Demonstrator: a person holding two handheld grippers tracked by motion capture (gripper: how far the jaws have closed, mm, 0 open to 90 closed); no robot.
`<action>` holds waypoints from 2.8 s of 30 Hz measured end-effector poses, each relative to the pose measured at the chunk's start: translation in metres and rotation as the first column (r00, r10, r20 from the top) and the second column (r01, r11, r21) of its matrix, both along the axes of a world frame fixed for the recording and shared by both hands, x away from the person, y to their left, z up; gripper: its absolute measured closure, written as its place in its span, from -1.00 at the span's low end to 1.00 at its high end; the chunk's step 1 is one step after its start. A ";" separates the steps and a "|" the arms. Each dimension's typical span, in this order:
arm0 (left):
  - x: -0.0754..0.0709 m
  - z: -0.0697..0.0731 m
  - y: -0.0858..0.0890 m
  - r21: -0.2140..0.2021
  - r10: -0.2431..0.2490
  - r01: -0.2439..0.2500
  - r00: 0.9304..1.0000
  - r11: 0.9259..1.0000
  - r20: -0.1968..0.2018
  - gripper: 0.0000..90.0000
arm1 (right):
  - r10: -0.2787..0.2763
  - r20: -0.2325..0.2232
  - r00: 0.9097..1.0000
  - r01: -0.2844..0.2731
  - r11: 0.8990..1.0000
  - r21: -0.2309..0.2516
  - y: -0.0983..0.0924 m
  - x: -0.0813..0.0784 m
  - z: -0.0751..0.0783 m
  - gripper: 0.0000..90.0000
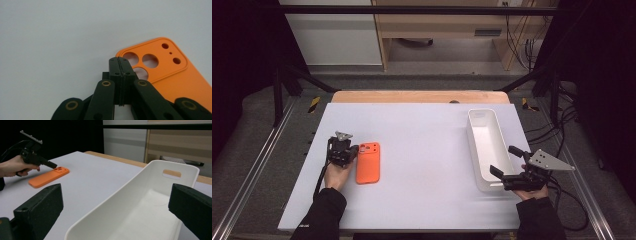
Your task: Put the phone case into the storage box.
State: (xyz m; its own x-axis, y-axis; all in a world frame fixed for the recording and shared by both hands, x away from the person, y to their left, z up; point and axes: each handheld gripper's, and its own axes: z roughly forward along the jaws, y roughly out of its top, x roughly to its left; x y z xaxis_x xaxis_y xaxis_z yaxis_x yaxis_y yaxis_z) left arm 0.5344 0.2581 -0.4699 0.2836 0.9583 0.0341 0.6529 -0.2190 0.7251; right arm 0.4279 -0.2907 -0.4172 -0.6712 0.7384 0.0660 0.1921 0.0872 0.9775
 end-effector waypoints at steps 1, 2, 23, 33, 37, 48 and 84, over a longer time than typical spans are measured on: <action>0.001 0.000 -0.005 0.021 -0.007 0.007 1.000 1.000 0.003 0.99 | 0.001 -0.001 1.000 -0.001 1.000 0.000 0.000 0.000 0.000 -1.00; 0.001 0.000 -0.008 0.022 -0.010 0.010 1.000 1.000 0.005 0.99 | 0.001 0.000 1.000 -0.001 1.000 -0.001 0.000 0.000 0.000 -1.00; 0.001 0.001 -0.047 0.047 -0.139 0.138 0.990 0.989 0.018 0.99 | 0.005 -0.001 1.000 -0.005 1.000 0.002 0.000 0.000 0.000 -1.00; -0.009 0.024 -0.031 -0.035 -0.130 0.133 0.988 0.990 0.085 0.84 | 0.002 -0.002 1.000 -0.002 1.000 0.002 0.000 -0.001 0.000 -1.00; -0.016 0.036 -0.029 -0.078 -0.163 0.170 0.983 0.982 0.088 0.53 | 0.003 -0.002 1.000 -0.003 1.000 0.002 0.000 -0.001 0.000 -1.00; -0.031 0.047 -0.039 -0.063 -0.237 0.241 0.970 0.969 0.056 -0.34 | 0.003 0.004 1.000 -0.003 1.000 0.006 -0.001 -0.001 0.001 -0.99; -0.027 0.021 -0.066 -0.015 -0.213 0.212 0.974 0.977 -0.079 -1.00 | 0.006 0.007 1.000 -0.006 1.000 0.008 -0.001 -0.001 0.001 -1.00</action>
